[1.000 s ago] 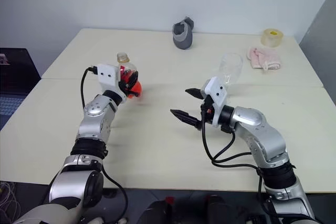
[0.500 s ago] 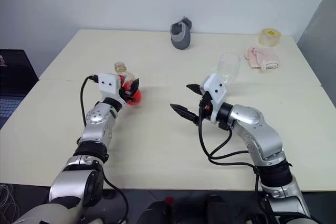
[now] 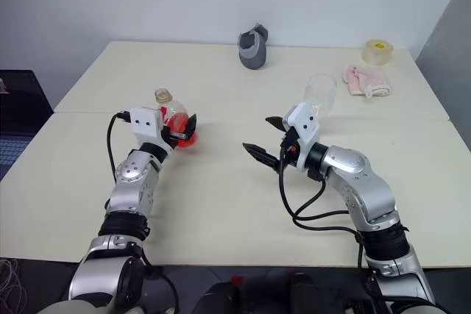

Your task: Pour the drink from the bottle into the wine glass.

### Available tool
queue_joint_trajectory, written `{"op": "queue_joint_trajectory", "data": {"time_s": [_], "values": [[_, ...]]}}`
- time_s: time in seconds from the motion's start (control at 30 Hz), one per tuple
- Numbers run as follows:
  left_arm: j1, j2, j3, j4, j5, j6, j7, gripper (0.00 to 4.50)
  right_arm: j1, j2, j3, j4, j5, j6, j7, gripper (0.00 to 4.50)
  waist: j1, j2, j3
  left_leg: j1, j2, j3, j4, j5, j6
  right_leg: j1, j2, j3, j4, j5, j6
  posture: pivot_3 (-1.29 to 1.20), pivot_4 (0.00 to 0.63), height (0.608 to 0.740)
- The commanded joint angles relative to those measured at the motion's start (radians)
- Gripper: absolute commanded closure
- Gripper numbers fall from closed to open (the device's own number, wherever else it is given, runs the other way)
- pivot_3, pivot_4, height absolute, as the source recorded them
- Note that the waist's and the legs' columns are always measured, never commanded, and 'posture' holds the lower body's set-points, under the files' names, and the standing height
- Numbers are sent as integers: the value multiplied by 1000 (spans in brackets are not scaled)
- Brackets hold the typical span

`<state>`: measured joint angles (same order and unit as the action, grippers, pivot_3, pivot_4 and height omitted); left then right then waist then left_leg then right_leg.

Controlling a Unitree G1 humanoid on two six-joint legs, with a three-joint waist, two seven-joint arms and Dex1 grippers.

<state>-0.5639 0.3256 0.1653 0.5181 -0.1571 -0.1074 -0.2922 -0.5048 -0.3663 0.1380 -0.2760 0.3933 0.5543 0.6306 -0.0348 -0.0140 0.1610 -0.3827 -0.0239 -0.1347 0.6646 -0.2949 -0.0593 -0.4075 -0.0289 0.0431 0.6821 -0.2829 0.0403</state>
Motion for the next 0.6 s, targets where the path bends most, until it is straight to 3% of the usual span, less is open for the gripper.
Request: {"op": "queue_joint_trajectory", "data": {"time_s": [0.03, 0.37, 0.6], "values": [[31, 5, 28, -136, -20, 60, 32, 27, -11, 10, -22, -22, 4, -23, -5, 0, 0, 0, 0, 0, 0, 0, 0, 0, 0, 0, 0, 0, 0, 0, 0, 0, 150, 740], [174, 11, 48, -389, -36, 217, 62, 27, 49, 11, -22, -62, 6, -16, -19, 0, 2, 0, 0, 0, 0, 0, 0, 0, 0, 0, 0, 0, 0, 0, 0, 0, 150, 740], [367, 0, 1, -666, -66, 376, 35, 27, 137, -18, -47, -132, -2, 9, -61, 0, 3, 0, 0, 0, 2, 0, -1, 0, 0, 1, 0, 0, 0, 0, 0, 0, 150, 740]]}}
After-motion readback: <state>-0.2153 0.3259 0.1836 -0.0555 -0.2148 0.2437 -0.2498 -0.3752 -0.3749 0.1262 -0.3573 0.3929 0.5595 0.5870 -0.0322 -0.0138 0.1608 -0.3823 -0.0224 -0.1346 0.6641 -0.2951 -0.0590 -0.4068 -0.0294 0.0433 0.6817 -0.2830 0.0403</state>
